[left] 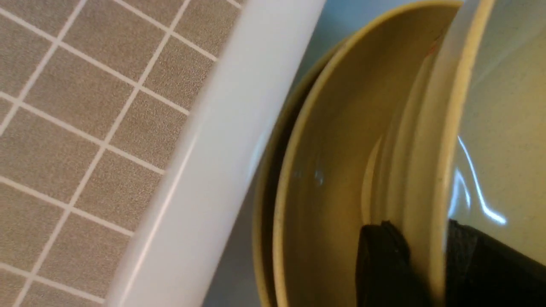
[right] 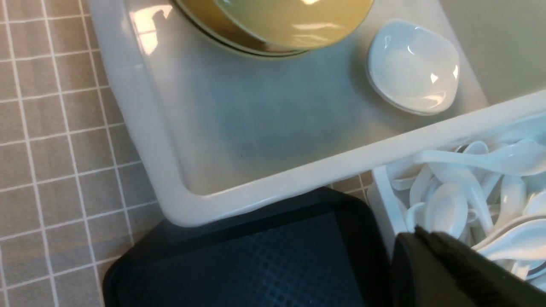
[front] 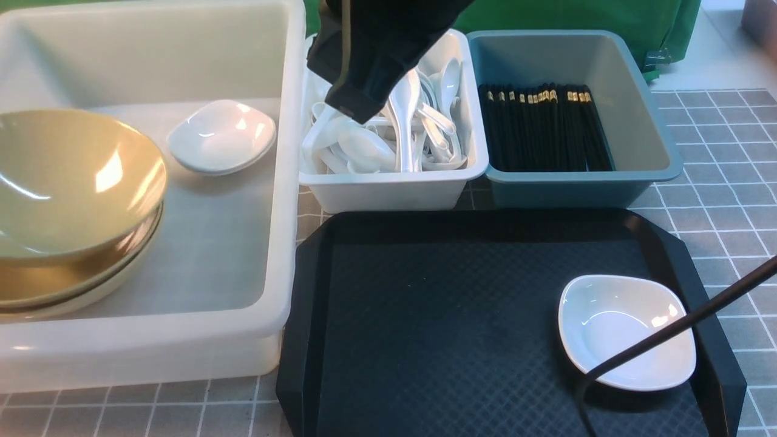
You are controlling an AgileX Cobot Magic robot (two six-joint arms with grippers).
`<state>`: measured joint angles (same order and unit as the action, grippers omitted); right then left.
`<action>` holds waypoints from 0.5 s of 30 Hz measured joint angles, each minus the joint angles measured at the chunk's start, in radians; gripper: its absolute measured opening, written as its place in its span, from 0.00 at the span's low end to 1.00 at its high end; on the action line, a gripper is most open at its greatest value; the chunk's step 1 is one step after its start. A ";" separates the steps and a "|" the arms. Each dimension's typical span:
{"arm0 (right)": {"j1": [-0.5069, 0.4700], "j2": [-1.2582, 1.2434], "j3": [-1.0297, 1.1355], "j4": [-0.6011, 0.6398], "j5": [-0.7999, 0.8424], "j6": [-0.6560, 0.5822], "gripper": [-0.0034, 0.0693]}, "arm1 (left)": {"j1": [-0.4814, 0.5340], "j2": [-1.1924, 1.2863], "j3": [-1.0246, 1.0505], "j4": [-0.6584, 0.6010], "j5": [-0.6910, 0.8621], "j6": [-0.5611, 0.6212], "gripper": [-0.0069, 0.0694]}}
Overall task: On grey table put chopsticks spoon bowls plates into blue grey white boxes.
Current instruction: 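Place the tan bowl onto the bowl stack in the left bin with the left gripper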
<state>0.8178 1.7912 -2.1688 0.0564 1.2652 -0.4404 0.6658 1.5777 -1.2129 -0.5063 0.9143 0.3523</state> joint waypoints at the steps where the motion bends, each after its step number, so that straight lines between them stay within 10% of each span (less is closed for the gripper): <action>1: 0.000 0.000 0.000 0.000 0.000 0.000 0.09 | -0.004 0.002 0.000 0.018 0.004 0.000 0.40; 9: 0.000 0.000 0.000 0.000 0.000 -0.002 0.09 | -0.038 -0.029 -0.039 0.176 0.063 -0.104 0.82; 15: 0.000 -0.013 0.000 -0.011 0.001 0.021 0.09 | -0.064 -0.165 -0.141 0.199 0.117 -0.141 0.88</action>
<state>0.8178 1.7782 -2.1688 0.0451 1.2664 -0.4195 0.6015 1.4123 -1.3543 -0.3074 1.0309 0.2110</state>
